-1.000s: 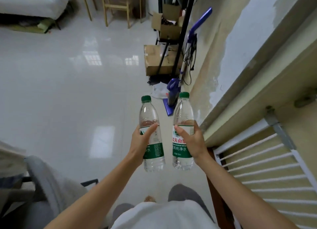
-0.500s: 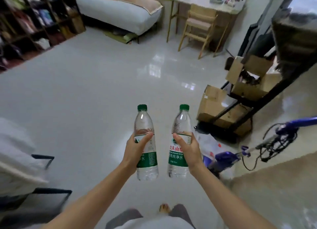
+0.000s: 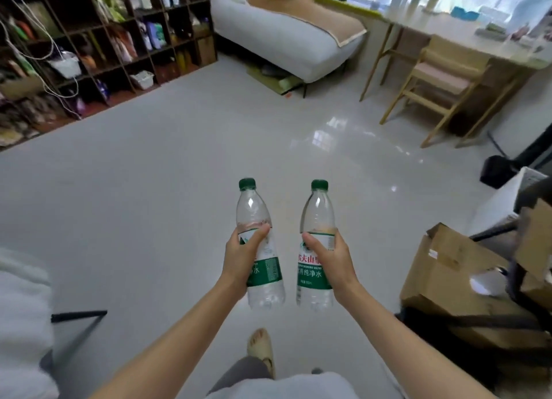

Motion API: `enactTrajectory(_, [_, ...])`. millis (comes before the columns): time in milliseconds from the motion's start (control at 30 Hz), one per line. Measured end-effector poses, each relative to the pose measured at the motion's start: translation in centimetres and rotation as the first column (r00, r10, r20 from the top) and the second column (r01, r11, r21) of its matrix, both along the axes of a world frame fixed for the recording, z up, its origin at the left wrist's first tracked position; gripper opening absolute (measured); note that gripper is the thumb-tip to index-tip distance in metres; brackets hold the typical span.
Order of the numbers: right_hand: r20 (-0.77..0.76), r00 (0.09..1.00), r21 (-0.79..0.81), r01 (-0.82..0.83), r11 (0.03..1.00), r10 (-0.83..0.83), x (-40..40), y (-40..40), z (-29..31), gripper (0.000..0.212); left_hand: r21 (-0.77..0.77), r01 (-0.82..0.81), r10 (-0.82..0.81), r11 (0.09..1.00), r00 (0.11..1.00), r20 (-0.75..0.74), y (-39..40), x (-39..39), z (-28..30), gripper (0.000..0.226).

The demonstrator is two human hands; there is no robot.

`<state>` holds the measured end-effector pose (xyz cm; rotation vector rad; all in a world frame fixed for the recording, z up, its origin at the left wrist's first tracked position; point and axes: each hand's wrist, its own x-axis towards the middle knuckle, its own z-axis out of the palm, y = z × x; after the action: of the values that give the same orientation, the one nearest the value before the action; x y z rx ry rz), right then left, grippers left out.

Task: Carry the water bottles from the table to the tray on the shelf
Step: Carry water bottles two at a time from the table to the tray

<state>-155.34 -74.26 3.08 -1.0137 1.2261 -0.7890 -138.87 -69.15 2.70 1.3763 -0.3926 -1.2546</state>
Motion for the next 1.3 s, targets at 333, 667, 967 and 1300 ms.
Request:
enactTrajectory(333, [-0.009, 1.0, -0.036, -0.015, 0.999, 0.014, 9.8, -27.1, 0.5, 0.027, 0.019, 0.007, -0.009, 1.0, 0.994, 0.106, -25.8, 10.1, 0.4, 0.032])
enactTrajectory(667, [-0.041, 0.977, -0.06, -0.213, 0.975, 0.211, 23.1, -57.0, 2.4, 0.025, 0.007, -0.191, 0.188, 0.982, 0.973, 0.13, -52.1, 22.3, 1.7, 0.03])
enactTrajectory(967, [-0.027, 0.928, -0.062, -0.372, 0.926, 0.371, 42.8, -76.6, 2.5, 0.026, -0.022, -0.319, 0.317, 0.948, 0.931, 0.181, -68.6, 39.9, 1.7, 0.034])
enactTrajectory(1300, [-0.043, 0.918, -0.035, -0.395, 0.918, 0.393, 64.5, -95.0, 4.6, 0.03, -0.007, -0.332, 0.324, 0.943, 0.915, 0.239, -88.3, 61.7, 4.2, 0.031])
